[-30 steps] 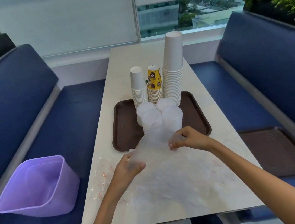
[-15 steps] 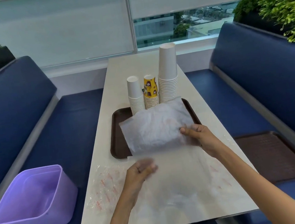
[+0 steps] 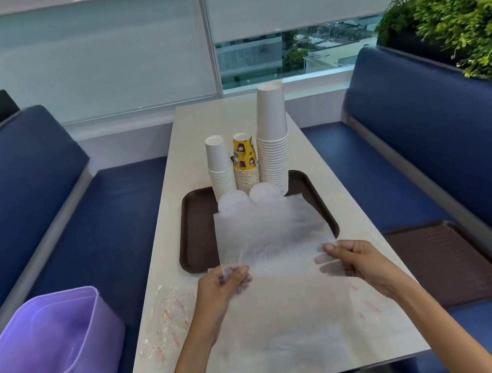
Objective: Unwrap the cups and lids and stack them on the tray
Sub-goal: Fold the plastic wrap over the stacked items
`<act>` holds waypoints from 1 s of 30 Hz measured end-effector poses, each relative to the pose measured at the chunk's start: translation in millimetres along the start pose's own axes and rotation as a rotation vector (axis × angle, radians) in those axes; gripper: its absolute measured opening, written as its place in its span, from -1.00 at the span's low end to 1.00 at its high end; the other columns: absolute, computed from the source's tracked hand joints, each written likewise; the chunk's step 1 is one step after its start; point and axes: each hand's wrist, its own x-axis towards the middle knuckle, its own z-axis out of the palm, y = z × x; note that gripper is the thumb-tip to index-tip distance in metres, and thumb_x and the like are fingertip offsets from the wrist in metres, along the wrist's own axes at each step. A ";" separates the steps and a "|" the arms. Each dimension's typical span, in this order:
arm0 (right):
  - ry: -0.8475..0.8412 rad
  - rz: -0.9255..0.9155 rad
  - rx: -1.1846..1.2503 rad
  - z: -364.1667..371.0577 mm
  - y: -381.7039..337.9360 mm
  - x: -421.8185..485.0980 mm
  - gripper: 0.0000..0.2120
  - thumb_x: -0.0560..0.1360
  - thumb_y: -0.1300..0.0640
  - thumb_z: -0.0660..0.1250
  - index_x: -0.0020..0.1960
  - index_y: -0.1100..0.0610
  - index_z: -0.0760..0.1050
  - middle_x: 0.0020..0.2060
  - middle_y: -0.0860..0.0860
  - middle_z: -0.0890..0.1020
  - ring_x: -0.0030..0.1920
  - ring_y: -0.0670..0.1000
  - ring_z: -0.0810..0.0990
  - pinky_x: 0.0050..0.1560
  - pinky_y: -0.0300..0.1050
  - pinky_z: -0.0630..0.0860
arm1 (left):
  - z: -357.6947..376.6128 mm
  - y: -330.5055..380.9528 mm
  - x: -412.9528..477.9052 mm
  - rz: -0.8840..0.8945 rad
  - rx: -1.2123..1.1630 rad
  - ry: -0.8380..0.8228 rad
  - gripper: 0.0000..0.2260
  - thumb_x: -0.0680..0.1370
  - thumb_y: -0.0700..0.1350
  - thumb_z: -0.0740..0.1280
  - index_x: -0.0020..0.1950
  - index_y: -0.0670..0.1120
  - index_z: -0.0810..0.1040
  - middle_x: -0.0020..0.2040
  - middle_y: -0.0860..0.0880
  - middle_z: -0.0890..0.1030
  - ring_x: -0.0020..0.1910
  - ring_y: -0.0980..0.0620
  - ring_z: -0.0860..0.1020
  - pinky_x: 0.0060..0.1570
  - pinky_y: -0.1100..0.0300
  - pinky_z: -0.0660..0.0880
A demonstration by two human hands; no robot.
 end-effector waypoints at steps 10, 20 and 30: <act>0.054 -0.300 -0.032 11.5 -33.3 -7.7 -0.79 0.42 0.08 0.32 -0.10 0.18 0.66 -0.26 0.02 0.69 -0.25 -0.08 0.63 -0.15 -0.28 0.58 | -16.1 45.6 -2.3 0.200 0.090 0.064 -0.92 0.50 -0.29 0.36 -0.20 -0.21 0.61 -0.39 0.01 0.60 -0.38 0.16 0.51 -0.22 0.34 0.49; 0.166 -0.624 -0.161 23.6 -61.0 1.5 -0.75 0.49 0.02 0.33 -0.34 0.00 0.63 0.06 -0.14 0.64 0.09 -0.15 0.57 0.03 -0.36 0.46 | -9.5 67.0 11.6 0.259 -0.109 -0.044 -0.86 0.28 -0.01 0.54 -0.33 -0.01 0.62 0.24 0.15 0.55 0.19 0.24 0.49 0.14 0.30 0.40; 0.240 -0.442 0.002 26.4 -75.8 21.0 -0.75 0.55 0.12 0.29 -0.27 0.18 0.57 -0.50 -0.12 0.53 -0.40 -0.15 0.50 -0.34 -0.30 0.46 | 9.6 79.8 40.0 0.279 -0.060 0.149 -0.95 0.51 -0.18 0.35 -0.14 -0.08 0.59 -0.30 0.18 0.63 -0.21 0.20 0.58 -0.06 0.20 0.52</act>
